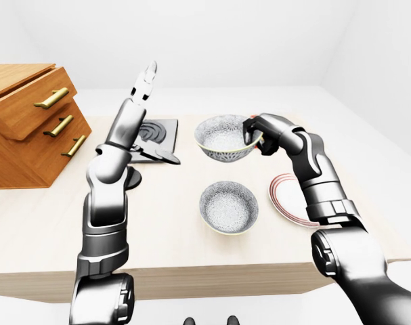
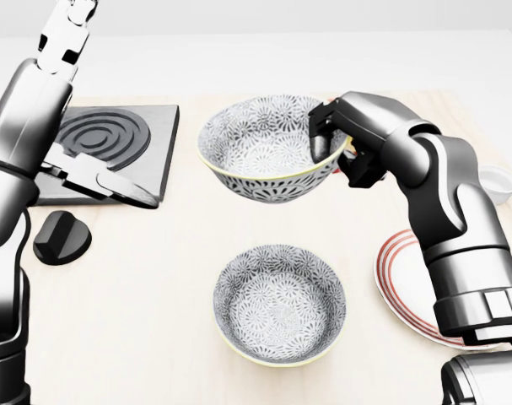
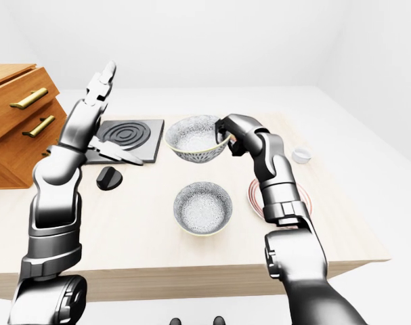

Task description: Pick the akita bowl from table center and place it on the plate.

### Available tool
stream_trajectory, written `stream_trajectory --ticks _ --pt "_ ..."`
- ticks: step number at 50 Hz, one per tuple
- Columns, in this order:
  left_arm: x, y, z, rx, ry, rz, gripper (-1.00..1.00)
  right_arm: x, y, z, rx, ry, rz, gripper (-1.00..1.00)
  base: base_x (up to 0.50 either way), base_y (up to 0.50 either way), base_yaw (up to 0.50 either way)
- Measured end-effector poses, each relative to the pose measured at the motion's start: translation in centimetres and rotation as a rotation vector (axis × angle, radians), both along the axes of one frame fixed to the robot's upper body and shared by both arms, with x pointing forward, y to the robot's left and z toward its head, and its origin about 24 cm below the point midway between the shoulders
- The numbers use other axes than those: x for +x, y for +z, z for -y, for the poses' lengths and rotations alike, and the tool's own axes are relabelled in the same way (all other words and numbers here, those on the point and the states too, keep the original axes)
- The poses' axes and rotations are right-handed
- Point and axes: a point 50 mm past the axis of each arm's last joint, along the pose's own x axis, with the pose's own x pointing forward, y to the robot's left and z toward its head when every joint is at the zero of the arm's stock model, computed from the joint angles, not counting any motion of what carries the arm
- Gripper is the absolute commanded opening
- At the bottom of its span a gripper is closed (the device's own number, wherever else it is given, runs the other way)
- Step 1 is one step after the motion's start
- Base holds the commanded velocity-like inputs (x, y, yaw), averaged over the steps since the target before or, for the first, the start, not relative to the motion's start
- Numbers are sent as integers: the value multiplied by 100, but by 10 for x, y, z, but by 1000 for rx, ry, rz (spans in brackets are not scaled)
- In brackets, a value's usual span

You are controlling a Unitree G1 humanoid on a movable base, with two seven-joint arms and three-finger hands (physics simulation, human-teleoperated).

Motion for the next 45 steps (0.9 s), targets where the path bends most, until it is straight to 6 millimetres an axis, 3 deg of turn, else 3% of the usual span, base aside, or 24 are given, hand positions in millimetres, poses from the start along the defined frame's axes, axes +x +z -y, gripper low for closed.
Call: stream_trajectory --ticks 12,45 --pt "-10 -9 -21 -172 26 31 100 -23 0 29 48 -53 60 -100 0 0 0" --pt "-27 -15 -25 -254 22 64 100 -89 -32 99 56 -229 49 -100 0 0 0"
